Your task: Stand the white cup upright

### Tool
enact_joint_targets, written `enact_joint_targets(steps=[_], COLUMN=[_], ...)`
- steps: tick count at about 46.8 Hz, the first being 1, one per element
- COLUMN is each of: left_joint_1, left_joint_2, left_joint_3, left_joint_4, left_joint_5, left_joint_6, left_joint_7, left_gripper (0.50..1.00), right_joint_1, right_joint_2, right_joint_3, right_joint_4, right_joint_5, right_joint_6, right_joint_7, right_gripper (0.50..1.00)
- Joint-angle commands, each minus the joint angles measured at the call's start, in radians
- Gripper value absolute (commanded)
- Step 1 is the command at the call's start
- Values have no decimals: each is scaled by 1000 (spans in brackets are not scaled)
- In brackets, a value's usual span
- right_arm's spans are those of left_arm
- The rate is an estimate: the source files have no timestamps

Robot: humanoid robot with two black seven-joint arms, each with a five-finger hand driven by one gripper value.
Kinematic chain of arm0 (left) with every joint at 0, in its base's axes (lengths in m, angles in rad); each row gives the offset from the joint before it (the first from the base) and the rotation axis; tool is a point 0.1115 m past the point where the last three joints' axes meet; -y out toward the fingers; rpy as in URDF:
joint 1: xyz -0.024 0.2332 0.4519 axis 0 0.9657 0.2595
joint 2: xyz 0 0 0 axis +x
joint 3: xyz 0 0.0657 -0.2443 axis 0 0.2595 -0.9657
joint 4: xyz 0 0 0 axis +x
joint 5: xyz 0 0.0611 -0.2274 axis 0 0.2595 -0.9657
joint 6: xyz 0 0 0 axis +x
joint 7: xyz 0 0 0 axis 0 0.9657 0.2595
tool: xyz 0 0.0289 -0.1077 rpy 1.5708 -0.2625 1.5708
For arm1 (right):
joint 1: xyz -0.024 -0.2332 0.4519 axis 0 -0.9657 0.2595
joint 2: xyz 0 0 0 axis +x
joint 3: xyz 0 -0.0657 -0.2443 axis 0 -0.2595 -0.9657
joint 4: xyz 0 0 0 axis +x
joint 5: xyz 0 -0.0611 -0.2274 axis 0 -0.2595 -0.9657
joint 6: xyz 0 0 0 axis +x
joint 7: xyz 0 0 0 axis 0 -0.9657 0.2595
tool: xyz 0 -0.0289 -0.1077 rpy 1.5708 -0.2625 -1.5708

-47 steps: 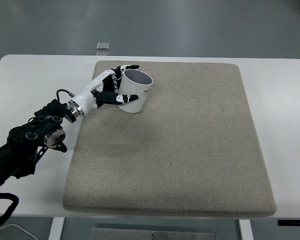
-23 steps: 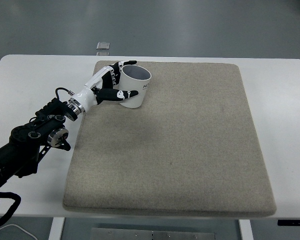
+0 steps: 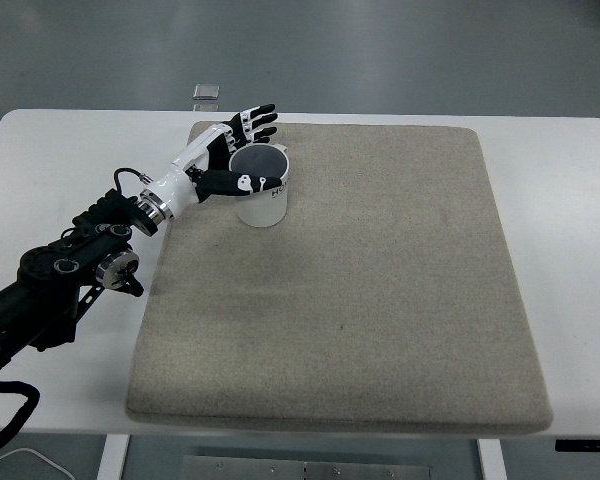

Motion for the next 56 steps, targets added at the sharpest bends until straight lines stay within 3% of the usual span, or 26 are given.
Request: enact_joint_targets(steps=[1,11,18,25,31,47,56], left_joint_1=[3,-7,-75,-134,-148,-149,-154], left_joint_2=[10,64,70,-2,-62,-89,-88], left_joint_3=[-10,-44,-45,-28,-37,-42,-45], left_joint_4=[-16,-87,-49,144,238,250,252], left_joint_5=[-3,-103,-267,-486,-520,-759,-873], left_joint_6=[-6,-18,-21,-32,-16,40,73], left_joint_7=[0,0,0,0,0,0,273], left_gripper=[1000,1000,1000,1000,1000,1000,1000], right_joint_1=[-1,-1,-1,-1,-1,-7,-7], right_joint_2=[0,0,0,0,0,0,0], right_joint_3=[0,-3,-5,-1,-3,-6,0], right_joint_4=[1,1,1,1,1,1,1], right_joint_5=[0,0,-2,-3,-2,-3,1], right_joint_6=[0,3,6,6,8,6,5], right_joint_7=[0,0,0,0,0,-2,-3], right_gripper=[930,930,930,930,930,930,930])
